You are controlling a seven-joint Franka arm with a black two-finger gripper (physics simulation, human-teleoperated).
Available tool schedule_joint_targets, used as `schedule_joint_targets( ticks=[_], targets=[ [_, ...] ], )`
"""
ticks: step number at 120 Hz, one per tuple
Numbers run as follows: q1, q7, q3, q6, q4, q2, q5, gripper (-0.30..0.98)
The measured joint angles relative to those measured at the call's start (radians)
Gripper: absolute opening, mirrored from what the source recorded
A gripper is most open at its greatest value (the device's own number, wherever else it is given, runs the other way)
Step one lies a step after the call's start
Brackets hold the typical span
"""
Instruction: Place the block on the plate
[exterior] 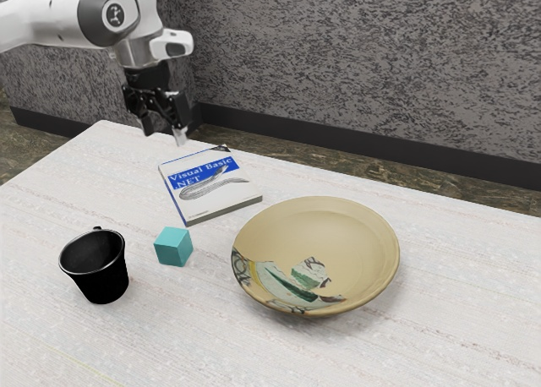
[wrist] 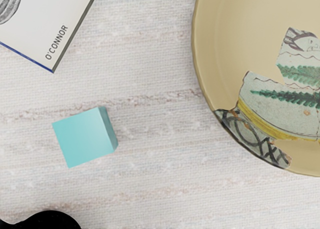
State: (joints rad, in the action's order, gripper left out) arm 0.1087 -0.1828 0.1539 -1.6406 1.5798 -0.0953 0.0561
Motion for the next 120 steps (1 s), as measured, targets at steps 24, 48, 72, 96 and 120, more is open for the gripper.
schedule_joint_targets(
  ticks=[24,48,72,96,120],
  targets=[
    [0.017,-0.013,0.014,-0.063,0.147,0.014,-0.013,0.69],
    [0.064,0.071,0.072,-0.178,0.211,-0.094,-0.016,0.69],
    [0.043,0.233,0.093,-0.364,0.333,-0.139,-0.045,0.69],
    [0.014,0.360,0.075,-0.560,0.391,-0.179,-0.103,0.69],
    [-0.062,0.456,0.008,-0.656,0.408,-0.228,-0.114,0.69]
  ],
)
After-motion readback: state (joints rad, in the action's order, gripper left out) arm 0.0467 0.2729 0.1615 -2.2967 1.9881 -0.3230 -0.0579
